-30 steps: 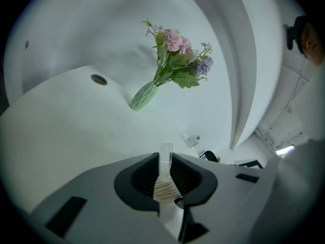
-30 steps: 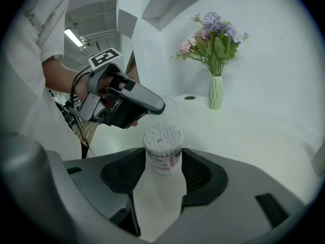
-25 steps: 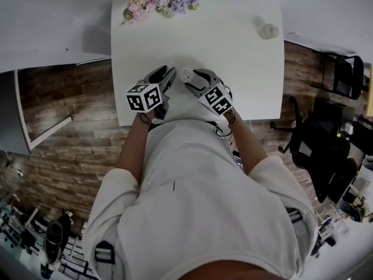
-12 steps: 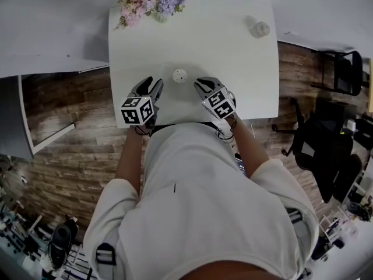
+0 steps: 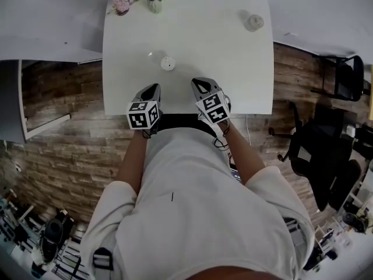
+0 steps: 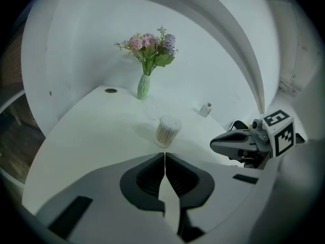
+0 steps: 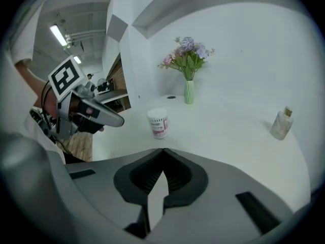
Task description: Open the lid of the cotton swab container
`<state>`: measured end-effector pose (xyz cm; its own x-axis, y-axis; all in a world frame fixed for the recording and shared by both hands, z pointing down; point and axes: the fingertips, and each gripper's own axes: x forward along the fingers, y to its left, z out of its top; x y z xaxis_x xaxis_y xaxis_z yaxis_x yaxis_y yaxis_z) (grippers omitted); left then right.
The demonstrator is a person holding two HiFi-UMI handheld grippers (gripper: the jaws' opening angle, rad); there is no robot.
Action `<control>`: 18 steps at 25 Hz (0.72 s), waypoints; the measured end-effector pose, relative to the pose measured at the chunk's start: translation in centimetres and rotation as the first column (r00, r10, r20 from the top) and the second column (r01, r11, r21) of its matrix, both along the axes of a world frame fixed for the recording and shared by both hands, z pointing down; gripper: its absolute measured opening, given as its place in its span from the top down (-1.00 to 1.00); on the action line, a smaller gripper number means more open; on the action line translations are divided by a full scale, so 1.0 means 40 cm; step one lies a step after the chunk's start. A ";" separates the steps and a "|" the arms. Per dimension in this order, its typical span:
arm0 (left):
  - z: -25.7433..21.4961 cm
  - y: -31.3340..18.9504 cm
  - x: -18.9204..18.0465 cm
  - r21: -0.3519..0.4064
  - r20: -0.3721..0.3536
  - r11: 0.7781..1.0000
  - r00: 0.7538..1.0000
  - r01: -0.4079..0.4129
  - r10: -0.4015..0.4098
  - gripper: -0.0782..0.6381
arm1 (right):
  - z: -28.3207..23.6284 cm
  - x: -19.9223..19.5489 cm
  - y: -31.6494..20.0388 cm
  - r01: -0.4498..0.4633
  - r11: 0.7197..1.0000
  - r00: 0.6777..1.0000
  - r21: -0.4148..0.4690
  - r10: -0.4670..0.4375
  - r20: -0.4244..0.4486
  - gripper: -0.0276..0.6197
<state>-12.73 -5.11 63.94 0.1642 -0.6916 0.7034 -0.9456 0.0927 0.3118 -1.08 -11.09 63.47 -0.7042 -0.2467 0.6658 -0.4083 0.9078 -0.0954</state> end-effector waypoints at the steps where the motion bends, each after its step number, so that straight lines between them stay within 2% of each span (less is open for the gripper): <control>1: 0.003 0.016 0.015 -0.008 0.001 1.000 1.000 0.003 -0.003 0.72 | -0.006 0.006 0.005 -0.018 1.000 1.000 -0.009 0.018 0.017 0.92; 5: -0.005 0.061 0.055 -0.018 0.025 0.999 0.999 -0.030 0.030 0.72 | -0.049 0.015 0.026 -0.089 0.996 0.992 -0.030 0.092 0.088 0.92; 9: -0.028 0.068 0.055 0.014 0.037 0.999 0.999 -0.032 0.031 0.72 | -0.093 0.013 0.050 -0.148 0.989 0.980 -0.012 0.148 0.132 0.92; 12: -0.074 0.066 0.073 0.084 0.063 0.995 0.997 -0.059 0.054 0.72 | -0.127 0.022 0.071 -0.185 0.983 0.971 0.008 0.182 0.154 0.92; 15: -0.148 0.076 0.075 0.154 0.135 0.983 0.988 -0.099 0.078 0.72 | -0.187 0.022 0.098 -0.221 0.975 0.958 0.036 0.211 0.193 0.92; 18: -0.253 0.091 0.054 0.250 0.164 0.964 0.985 -0.089 0.048 0.72 | -0.280 0.012 0.124 -0.263 0.961 0.940 0.088 0.234 0.250 0.92</control>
